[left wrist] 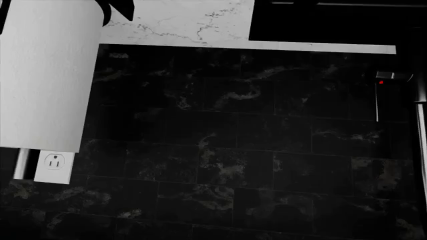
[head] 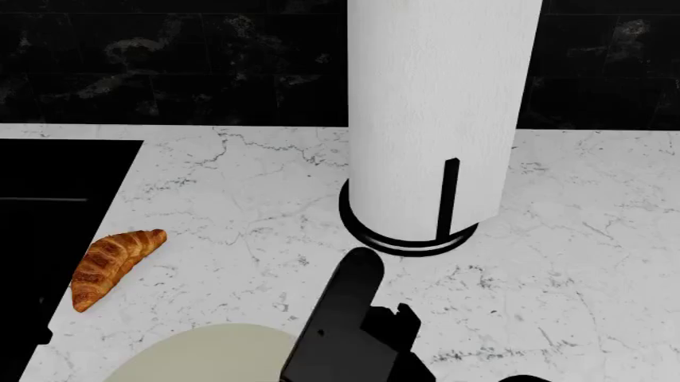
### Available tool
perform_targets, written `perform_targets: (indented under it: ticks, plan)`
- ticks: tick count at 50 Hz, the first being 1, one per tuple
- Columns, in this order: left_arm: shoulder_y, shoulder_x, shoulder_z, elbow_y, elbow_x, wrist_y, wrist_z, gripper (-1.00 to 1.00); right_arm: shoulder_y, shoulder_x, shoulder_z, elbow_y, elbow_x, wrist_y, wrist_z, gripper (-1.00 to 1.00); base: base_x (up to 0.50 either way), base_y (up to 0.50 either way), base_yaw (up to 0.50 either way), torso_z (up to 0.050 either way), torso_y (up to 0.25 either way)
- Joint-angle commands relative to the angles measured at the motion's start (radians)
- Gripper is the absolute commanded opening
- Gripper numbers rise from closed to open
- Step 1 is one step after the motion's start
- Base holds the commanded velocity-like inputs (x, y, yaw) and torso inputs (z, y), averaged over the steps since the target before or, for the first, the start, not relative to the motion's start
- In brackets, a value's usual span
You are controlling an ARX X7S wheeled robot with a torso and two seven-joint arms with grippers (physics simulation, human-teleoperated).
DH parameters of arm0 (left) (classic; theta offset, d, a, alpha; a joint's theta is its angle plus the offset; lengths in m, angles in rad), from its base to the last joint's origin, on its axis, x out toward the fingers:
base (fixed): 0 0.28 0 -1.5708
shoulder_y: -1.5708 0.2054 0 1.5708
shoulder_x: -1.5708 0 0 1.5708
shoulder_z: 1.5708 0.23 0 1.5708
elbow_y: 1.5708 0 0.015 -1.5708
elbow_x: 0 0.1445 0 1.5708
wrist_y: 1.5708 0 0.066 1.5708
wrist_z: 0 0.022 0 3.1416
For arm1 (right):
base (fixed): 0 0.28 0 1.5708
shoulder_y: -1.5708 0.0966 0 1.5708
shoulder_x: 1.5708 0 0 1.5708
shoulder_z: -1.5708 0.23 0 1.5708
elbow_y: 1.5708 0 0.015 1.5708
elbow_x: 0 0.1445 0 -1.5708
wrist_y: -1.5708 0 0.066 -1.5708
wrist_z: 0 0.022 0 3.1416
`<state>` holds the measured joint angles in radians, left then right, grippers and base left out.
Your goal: Place the pastries on the plates.
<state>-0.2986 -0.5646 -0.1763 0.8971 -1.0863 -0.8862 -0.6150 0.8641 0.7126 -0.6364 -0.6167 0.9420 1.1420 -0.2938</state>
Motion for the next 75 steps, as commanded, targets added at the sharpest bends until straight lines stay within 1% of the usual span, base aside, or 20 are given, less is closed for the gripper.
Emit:
perform_targets:
  ticks: [1,3,7,8,11,16,18,23,24,25,28,30,32,35,38,40,48,53,62,75]
  plan:
    - [0.003,0.0,0.006,-0.004,0.004,0.009,0.001,1.0,0.025,0.002,0.063,-0.061,0.086,0.035,0.049,1.0,0.0,0.0,0.0,0.0,0.0]
    - [0.002,-0.001,0.007,-0.005,0.006,0.011,0.003,1.0,0.049,0.006,0.111,-0.1,0.157,0.059,0.083,1.0,0.0,0.0,0.0,0.0,0.0]
    - [-0.002,-0.001,0.012,-0.01,0.011,0.014,0.006,1.0,0.168,0.019,0.245,-0.165,0.474,0.118,0.249,1.0,0.0,0.0,0.0,0.0,0.0]
    - [-0.006,0.0,0.015,-0.013,0.014,0.015,0.007,1.0,0.228,0.032,0.27,-0.184,0.591,0.113,0.314,1.0,0.0,0.0,0.0,0.0,0.0]
    - [-0.021,0.002,0.024,-0.021,0.014,0.013,0.006,1.0,0.346,0.057,0.279,-0.201,0.795,0.083,0.443,1.0,0.0,0.0,0.0,0.0,0.0]
    - [-0.09,-0.006,0.03,-0.06,-0.049,-0.02,-0.015,1.0,0.368,0.099,0.314,-0.211,0.835,0.031,0.574,1.0,0.0,0.0,0.0,0.0,0.0]
    - [-0.146,-0.012,0.043,-0.086,-0.082,-0.044,-0.027,1.0,0.332,0.12,0.345,-0.209,0.808,-0.003,0.635,1.0,0.0,0.0,0.0,0.0,0.0]
    - [-0.269,-0.009,0.072,-0.191,-0.164,-0.093,-0.035,1.0,0.271,0.182,0.406,-0.18,0.845,-0.102,0.837,1.0,0.0,0.0,0.0,0.0,0.0]
    - [-0.286,-0.007,0.074,-0.211,-0.16,-0.088,-0.02,1.0,0.265,0.19,0.414,-0.176,0.848,-0.115,0.867,1.0,0.0,0.0,0.0,0.0,0.0]
    - [-0.308,-0.017,0.105,-0.227,-0.078,-0.074,0.007,1.0,0.258,0.197,0.422,-0.173,0.846,-0.126,0.9,1.0,0.0,0.0,0.0,0.0,0.0]
    - [-0.38,-0.025,0.165,-0.318,-0.011,-0.081,0.051,1.0,0.244,0.226,0.444,-0.153,0.849,-0.157,0.99,1.0,0.0,0.0,0.0,0.0,0.0]
    - [-0.434,-0.029,0.193,-0.382,-0.019,-0.121,0.057,1.0,0.227,0.243,0.46,-0.151,0.852,-0.172,1.02,1.0,0.0,0.0,0.0,0.0,0.0]
    - [-0.481,-0.06,0.298,-0.485,0.074,-0.119,0.164,1.0,0.196,0.262,0.477,-0.176,0.839,-0.187,1.067,1.0,0.0,0.0,0.0,0.0,0.0]
    - [-0.537,-0.068,0.343,-0.622,0.087,-0.137,0.253,1.0,0.14,0.312,0.543,-0.238,0.897,-0.243,1.116,1.0,0.0,0.0,0.0,0.0,0.0]
    - [-0.595,-0.089,0.4,-0.706,0.08,-0.175,0.366,1.0,0.1,0.339,0.581,-0.287,0.919,-0.274,1.158,1.0,0.0,0.0,0.0,0.0,0.0]
    - [-0.631,-0.084,0.432,-0.762,0.102,-0.18,0.4,1.0,0.081,0.34,0.592,-0.302,0.926,-0.288,1.174,1.0,0.0,0.0,0.0,0.0,0.0]
    - [-0.744,-0.053,0.548,-0.979,0.23,-0.159,0.465,1.0,0.005,0.33,0.622,-0.319,0.908,-0.317,1.201,1.0,0.0,0.0,0.0,0.0,0.0]
    - [-0.765,-0.052,0.571,-1.022,0.255,-0.171,0.461,1.0,-0.016,0.335,0.636,-0.33,0.919,-0.328,1.21,1.0,0.0,0.0,0.0,0.0,0.0]
    - [-0.748,-0.049,0.591,-1.004,0.253,-0.208,0.433,1.0,-0.101,0.362,0.71,-0.352,0.942,-0.354,1.193,1.0,0.0,0.0,0.0,0.0,0.0]
    - [-0.742,-0.021,0.657,-1.015,0.279,-0.2,0.457,1.0,-0.115,0.397,0.741,-0.352,0.984,-0.362,1.193,1.0,0.0,0.0,0.0,0.0,0.0]
